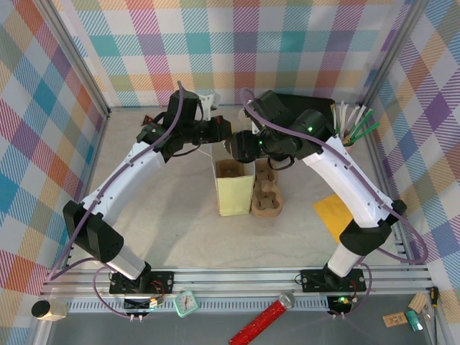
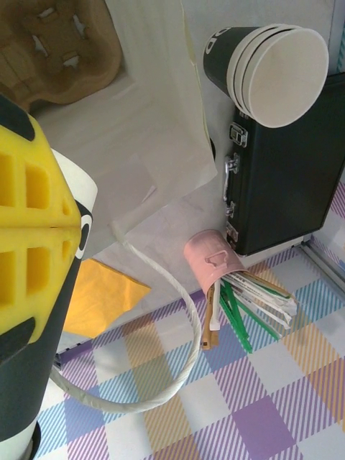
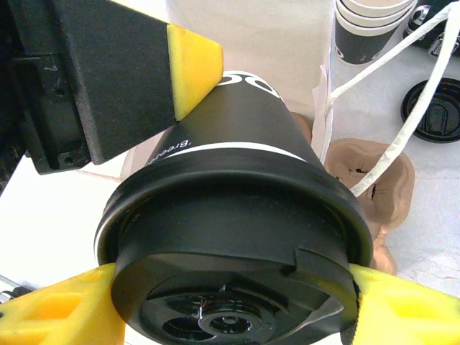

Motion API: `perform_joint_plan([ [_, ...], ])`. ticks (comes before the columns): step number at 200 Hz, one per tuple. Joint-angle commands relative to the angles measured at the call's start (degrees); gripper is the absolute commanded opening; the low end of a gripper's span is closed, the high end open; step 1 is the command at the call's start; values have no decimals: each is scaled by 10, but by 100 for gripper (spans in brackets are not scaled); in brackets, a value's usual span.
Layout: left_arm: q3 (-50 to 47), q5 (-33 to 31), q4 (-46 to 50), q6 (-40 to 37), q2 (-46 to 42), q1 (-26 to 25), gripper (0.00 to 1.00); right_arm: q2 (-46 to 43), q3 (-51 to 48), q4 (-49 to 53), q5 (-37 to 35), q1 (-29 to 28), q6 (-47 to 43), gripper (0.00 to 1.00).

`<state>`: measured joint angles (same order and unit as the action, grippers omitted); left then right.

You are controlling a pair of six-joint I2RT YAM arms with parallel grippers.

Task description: Pack the takeout coffee

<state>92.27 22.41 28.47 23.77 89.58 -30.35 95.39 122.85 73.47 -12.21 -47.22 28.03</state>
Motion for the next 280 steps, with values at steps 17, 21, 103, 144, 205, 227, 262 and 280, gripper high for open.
perform_joint_plan([
  [17,-19,26,29,6,-20,-13,0,-18,2,-76,-26,3,-9,65],
  [21,-20,26,28,7,-20,-13,0,-18,1,-76,-26,3,-10,65],
  [103,-29,25,27,13,-27,-17,0,-18,-3,-78,-20,3,-9,65],
  [144,-32,26,24,17,-29,-20,0,-20,-7,-78,-19,3,-9,65],
  [205,-33,15,29,15,-38,-22,0,-21,-8,-72,-14,3,-9,65],
  [227,-36,13,24,19,-41,-22,0,-21,-9,-73,-12,3,-8,65],
  [262,-48,17,20,26,-48,-22,0,-21,-10,-70,-10,3,-6,65],
  [280,-56,20,14,31,-51,-22,0,-23,-11,-73,-10,3,-6,65],
])
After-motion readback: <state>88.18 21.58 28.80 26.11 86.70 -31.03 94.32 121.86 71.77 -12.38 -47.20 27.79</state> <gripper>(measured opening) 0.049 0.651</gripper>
